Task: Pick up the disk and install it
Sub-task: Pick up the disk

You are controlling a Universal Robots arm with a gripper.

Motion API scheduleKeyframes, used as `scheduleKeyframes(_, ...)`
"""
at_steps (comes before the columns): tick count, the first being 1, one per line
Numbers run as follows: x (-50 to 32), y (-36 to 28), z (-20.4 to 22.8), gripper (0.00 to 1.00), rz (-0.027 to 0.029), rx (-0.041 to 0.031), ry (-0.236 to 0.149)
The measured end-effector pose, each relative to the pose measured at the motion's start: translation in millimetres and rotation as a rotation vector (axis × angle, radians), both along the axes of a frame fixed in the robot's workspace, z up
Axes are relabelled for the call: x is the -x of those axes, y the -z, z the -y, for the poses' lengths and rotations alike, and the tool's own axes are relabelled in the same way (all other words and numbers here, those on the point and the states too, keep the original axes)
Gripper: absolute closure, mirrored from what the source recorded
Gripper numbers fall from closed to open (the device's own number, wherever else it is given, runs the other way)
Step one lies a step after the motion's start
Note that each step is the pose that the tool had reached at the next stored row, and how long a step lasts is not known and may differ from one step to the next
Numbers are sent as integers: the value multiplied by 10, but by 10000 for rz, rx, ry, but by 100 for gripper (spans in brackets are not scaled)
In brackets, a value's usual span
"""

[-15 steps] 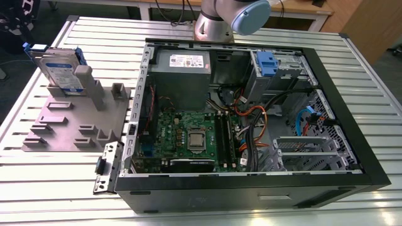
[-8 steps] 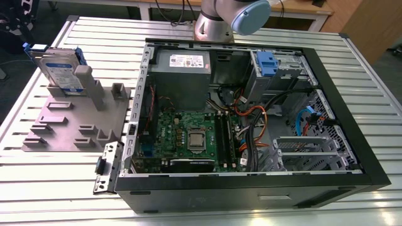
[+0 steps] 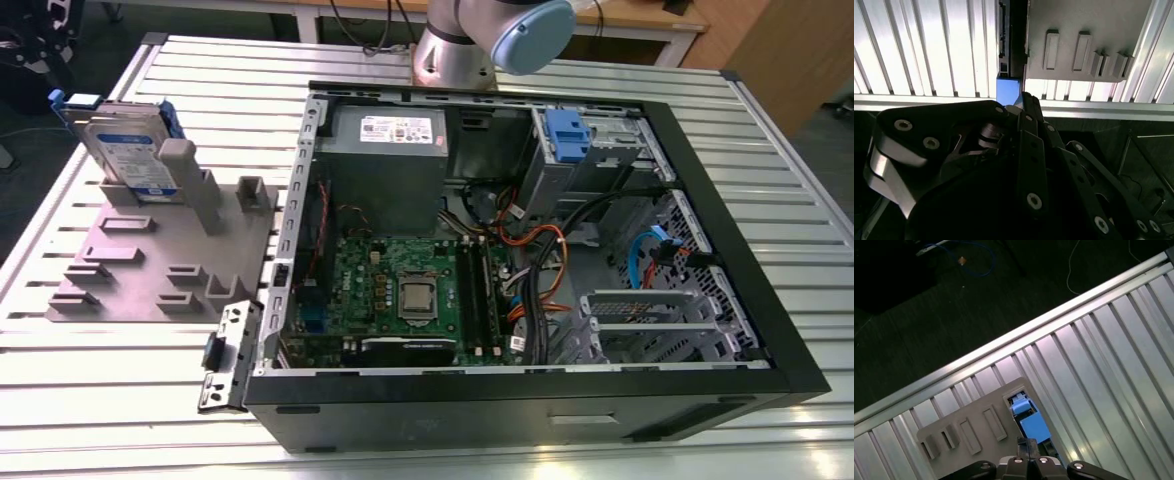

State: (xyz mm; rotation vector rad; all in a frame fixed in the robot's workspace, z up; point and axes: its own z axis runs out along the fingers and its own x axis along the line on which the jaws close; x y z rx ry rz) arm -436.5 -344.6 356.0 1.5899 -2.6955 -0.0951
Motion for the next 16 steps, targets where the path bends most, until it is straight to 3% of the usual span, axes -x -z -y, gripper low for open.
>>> scheduleKeyframes(14, 0, 1, 1, 89, 15, -4, 0)
scheduleKeyframes(16, 1, 2, 1, 89, 49, -58, -2)
